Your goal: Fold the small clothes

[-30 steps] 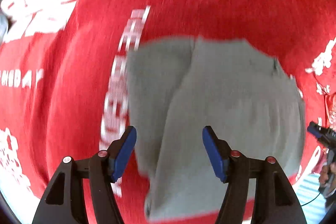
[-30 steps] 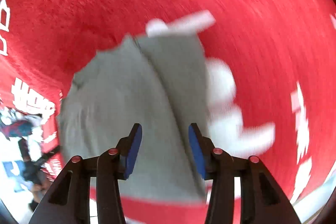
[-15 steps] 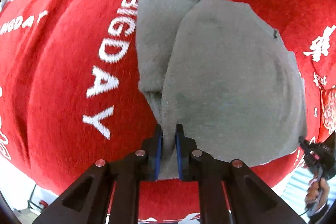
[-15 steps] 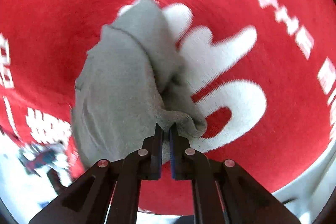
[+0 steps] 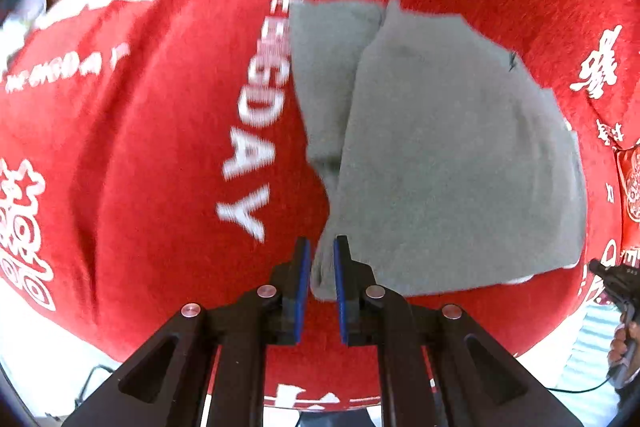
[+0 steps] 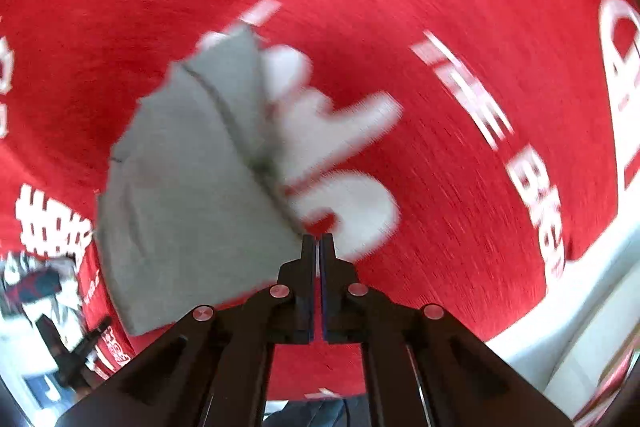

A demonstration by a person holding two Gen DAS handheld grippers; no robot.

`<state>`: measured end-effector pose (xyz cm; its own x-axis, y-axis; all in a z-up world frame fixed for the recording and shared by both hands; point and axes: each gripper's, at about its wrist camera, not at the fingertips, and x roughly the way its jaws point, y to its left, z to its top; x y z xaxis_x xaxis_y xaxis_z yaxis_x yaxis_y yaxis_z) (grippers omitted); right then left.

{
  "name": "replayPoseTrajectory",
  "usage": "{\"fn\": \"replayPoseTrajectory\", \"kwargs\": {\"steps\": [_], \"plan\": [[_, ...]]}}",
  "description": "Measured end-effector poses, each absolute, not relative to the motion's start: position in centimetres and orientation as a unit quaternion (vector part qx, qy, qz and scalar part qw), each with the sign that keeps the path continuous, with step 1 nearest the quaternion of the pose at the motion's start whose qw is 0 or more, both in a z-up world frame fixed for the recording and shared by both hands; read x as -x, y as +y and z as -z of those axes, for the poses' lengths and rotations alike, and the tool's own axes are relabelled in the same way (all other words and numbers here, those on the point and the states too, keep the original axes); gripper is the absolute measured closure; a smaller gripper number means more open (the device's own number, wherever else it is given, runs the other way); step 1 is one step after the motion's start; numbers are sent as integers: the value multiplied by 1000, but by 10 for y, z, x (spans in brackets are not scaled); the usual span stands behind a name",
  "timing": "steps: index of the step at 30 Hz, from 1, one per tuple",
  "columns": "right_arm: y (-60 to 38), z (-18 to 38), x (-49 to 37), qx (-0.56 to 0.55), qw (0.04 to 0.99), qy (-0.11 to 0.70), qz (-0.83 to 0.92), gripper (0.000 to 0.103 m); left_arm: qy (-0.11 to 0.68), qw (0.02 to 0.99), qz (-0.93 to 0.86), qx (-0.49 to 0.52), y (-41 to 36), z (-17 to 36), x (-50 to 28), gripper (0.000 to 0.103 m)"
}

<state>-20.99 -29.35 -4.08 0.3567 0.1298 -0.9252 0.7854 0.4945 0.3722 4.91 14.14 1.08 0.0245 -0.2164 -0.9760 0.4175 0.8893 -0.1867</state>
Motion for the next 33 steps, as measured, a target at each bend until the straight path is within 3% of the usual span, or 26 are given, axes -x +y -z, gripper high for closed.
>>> {"fn": "replayPoseTrajectory", "kwargs": {"steps": [5,12,15,30,33], "plan": [[-296,41,131,-398,733,519,187,100,620,741,241,-89,106,-29,-94,89],[-305,84,96,-349,704,585,200,103,612,748,226,-117,24,17,-134,89],[-318,86,115,-396,701,559,198,103,622,747,209,-104,30,37,-142,89],[-255,37,119,-407,714,550,149,99,632,747,176,-109,78,-8,-110,89],[-229,35,112,-407,715,553,133,86,641,742,171,-97,84,-10,-103,89]]}}
